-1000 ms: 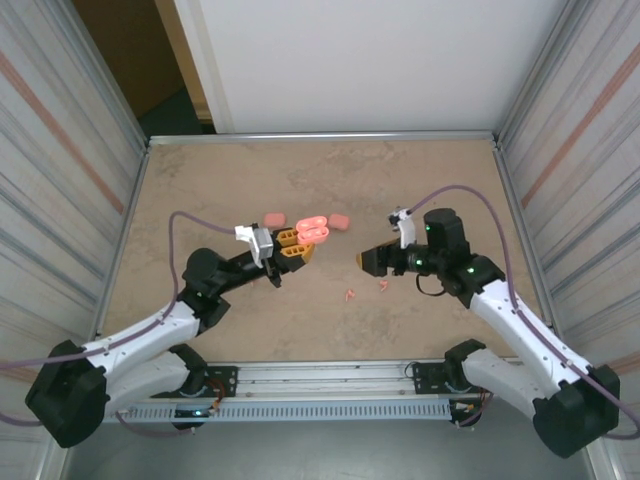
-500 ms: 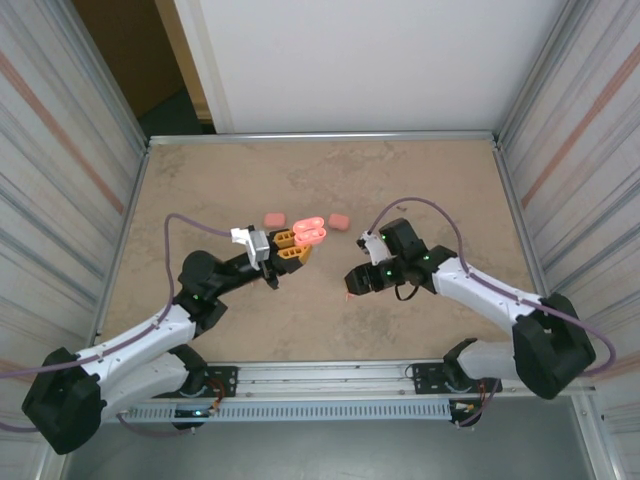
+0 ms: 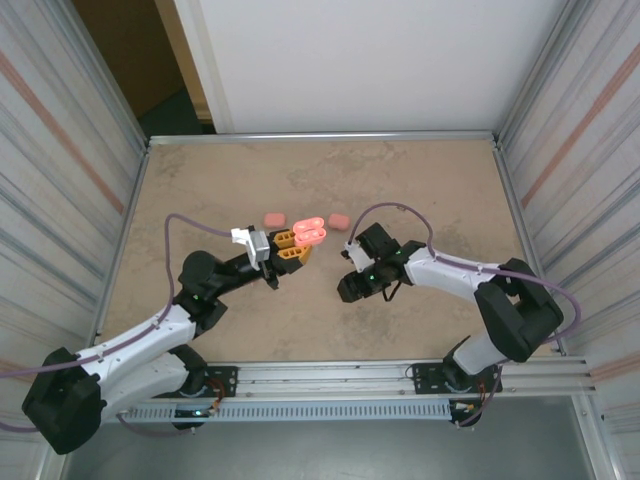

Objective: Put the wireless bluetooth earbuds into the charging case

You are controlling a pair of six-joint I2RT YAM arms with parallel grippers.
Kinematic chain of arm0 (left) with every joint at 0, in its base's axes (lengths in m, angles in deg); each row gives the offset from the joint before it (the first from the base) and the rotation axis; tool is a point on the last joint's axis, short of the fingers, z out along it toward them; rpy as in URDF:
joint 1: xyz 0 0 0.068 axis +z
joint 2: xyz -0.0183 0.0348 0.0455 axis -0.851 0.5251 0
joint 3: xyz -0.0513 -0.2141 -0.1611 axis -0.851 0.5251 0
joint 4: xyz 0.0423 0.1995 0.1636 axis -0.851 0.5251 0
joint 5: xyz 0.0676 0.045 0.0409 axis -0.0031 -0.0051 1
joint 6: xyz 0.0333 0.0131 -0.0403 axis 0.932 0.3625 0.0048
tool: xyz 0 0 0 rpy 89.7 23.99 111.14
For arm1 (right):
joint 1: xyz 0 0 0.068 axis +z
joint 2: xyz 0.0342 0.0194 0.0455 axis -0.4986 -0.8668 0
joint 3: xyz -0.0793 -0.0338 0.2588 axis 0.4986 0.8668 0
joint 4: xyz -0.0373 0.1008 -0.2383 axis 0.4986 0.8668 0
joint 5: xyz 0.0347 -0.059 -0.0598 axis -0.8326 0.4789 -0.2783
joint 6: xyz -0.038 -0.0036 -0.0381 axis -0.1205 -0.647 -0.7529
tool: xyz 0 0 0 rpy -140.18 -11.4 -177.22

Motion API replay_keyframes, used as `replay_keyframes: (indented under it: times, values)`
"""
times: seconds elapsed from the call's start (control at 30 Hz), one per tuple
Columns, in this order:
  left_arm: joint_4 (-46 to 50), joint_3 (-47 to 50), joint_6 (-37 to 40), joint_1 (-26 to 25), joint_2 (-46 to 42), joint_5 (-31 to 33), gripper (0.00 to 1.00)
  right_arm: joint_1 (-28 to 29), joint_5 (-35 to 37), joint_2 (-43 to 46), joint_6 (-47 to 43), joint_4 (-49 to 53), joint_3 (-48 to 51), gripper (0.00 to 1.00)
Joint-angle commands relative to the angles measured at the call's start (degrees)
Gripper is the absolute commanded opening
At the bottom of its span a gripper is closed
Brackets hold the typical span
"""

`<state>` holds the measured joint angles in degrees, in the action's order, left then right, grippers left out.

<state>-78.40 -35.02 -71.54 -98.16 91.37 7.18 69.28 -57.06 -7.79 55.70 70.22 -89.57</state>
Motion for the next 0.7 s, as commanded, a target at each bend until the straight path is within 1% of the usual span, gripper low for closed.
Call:
replay_keyframes:
  times: [0.0, 0.67]
  values:
    - [-0.33, -0.05, 0.99, -0.13, -0.76, 0.66, 0.00, 0.21, 2.02, -1.69, -1.39, 1.17, -2.23, 0.51]
    - [0.55, -0.58, 1.16, -0.16, -0.46, 0.35, 0.00, 0.33, 1.80, -5.82, -2.40, 0.76, -3.24, 0.45]
